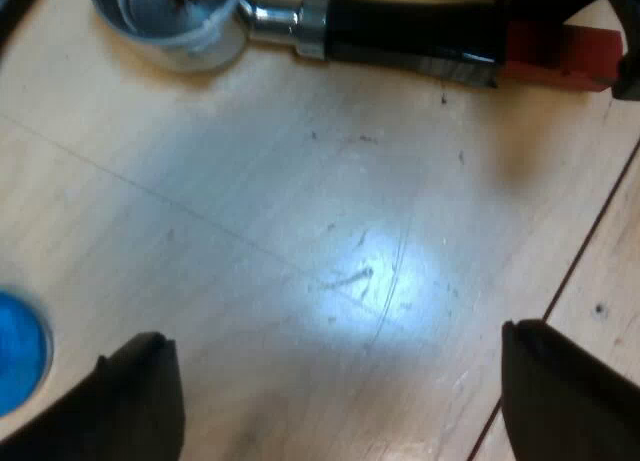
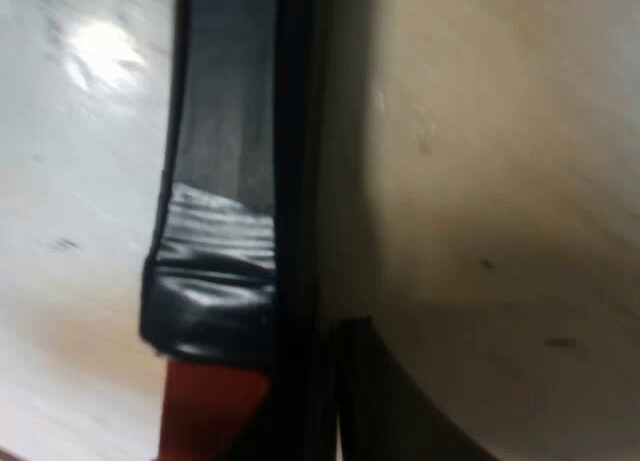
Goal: Put the handle in the coffee machine
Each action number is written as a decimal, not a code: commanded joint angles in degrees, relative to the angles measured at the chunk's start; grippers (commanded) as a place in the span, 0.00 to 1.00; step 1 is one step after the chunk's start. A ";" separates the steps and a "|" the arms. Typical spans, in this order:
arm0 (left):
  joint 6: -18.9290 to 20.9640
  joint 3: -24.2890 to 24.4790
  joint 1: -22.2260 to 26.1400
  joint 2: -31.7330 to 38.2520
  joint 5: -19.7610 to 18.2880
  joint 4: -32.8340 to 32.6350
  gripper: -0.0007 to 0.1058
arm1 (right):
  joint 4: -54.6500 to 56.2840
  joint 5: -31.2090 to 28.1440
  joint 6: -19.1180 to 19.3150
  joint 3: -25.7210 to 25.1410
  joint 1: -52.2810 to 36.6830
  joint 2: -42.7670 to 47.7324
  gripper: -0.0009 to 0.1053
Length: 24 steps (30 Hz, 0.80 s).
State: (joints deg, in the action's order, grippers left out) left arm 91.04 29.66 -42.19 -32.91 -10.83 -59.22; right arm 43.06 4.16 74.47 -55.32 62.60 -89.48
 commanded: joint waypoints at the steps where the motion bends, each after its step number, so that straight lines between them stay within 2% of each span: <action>1: 0.38 0.87 -0.29 -0.05 1.88 -0.98 0.65 | -2.30 1.26 -1.53 0.01 0.32 -0.03 0.01; 12: 0.34 5.08 -0.29 -0.05 2.86 -4.19 0.65 | -6.52 5.11 -3.02 0.01 1.70 -3.97 0.01; 14: 0.34 5.50 -0.29 -0.05 4.64 -5.38 0.65 | -7.64 5.11 -4.14 0.01 2.68 -4.45 0.01; 16: 0.34 6.31 -0.29 -0.05 9.87 -8.57 0.65 | -10.10 5.81 -5.88 -0.08 4.34 -4.76 0.01; 18: -0.05 6.94 -0.29 -0.05 12.45 -10.61 0.65 | -11.81 6.09 -6.35 -0.08 5.73 -4.76 0.01; 24: 0.36 7.51 -0.29 -0.05 12.21 -12.19 0.65 | -17.44 5.97 -9.88 -0.08 7.69 -5.43 0.01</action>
State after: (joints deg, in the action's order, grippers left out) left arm 90.92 36.69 -42.19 -32.91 0.00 -70.90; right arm 26.58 8.81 65.39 -55.66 70.12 -94.14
